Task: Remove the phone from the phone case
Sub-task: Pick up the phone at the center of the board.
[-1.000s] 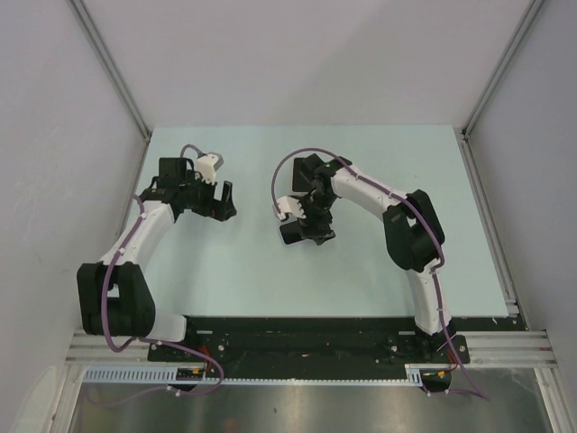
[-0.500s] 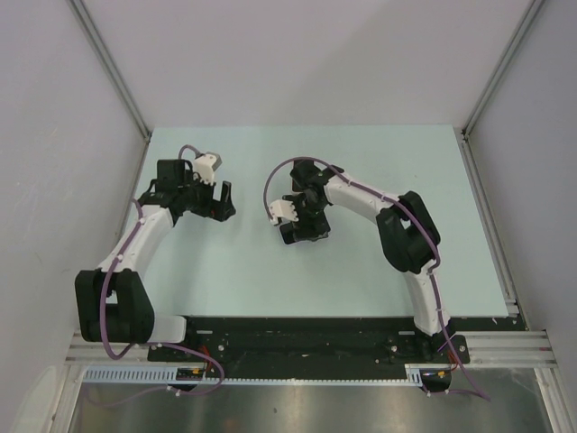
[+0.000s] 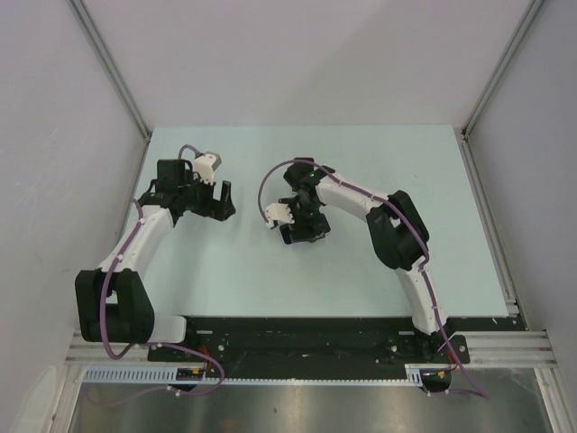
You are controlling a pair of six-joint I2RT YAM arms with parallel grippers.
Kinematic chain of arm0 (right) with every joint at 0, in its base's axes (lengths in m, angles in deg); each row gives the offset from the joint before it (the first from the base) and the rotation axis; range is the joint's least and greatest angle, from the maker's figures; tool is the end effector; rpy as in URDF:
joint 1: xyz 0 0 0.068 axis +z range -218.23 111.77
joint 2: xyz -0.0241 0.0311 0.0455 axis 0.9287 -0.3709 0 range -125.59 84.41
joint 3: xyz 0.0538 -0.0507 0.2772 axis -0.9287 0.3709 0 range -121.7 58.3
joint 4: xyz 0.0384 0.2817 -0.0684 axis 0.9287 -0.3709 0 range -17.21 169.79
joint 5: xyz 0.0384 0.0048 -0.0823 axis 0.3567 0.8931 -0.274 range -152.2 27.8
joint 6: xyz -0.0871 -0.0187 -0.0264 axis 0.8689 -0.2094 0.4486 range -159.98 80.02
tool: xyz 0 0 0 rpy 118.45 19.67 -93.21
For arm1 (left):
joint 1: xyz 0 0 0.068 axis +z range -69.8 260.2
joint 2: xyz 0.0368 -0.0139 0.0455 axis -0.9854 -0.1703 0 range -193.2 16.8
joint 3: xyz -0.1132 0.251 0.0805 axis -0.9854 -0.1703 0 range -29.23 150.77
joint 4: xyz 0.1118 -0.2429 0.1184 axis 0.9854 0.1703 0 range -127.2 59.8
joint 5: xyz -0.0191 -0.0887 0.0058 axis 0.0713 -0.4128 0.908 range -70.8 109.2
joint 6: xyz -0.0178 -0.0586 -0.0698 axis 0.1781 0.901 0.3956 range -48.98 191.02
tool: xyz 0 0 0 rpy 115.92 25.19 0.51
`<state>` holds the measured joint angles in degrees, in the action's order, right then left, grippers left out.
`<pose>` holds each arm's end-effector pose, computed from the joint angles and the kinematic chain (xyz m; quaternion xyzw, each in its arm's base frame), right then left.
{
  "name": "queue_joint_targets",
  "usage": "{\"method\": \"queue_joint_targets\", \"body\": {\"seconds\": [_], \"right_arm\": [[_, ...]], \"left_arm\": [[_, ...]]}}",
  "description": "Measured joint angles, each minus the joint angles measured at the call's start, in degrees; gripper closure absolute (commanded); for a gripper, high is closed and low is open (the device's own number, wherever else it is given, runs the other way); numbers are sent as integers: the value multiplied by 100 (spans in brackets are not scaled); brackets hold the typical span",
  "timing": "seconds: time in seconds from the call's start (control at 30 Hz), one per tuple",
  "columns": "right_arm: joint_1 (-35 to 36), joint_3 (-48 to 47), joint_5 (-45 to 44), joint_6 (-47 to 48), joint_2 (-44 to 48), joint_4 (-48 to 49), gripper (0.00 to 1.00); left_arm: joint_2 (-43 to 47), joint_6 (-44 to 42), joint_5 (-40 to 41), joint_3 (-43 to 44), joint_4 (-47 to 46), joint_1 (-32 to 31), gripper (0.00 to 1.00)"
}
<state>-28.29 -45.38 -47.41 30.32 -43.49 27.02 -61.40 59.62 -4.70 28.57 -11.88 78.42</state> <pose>0.3726 0.3399 0.1231 -0.8166 0.5515 0.0940 0.1419 0.3482 -0.0447 0.2379 0.1815 0.8912 -0.1602 0.3835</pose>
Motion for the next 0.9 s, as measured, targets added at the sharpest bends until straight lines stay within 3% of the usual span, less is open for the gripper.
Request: {"method": "queue_joint_targets", "body": {"seconds": [0.17,0.3,0.4,0.53,0.6,0.9], "right_arm": [[122,-61,-44,24,-59,-92,3],[164,-61,-109,20,-63,-111,12],[175,-61,-149,0,-68,-105,28],[186,-61,-186,-31,-68,-70,61],[188,-66,-214,-37,-68,-42,62],[199,223,-295,-396,96,258,89]], "left_arm": [[0,2,39,-17,-31,0,0],[0,2,76,-39,-39,0,0],[0,9,87,-44,-42,0,0],[0,50,133,-44,-46,0,0],[0,70,146,-44,-46,0,0],[0,144,247,-44,-74,76,0]]}}
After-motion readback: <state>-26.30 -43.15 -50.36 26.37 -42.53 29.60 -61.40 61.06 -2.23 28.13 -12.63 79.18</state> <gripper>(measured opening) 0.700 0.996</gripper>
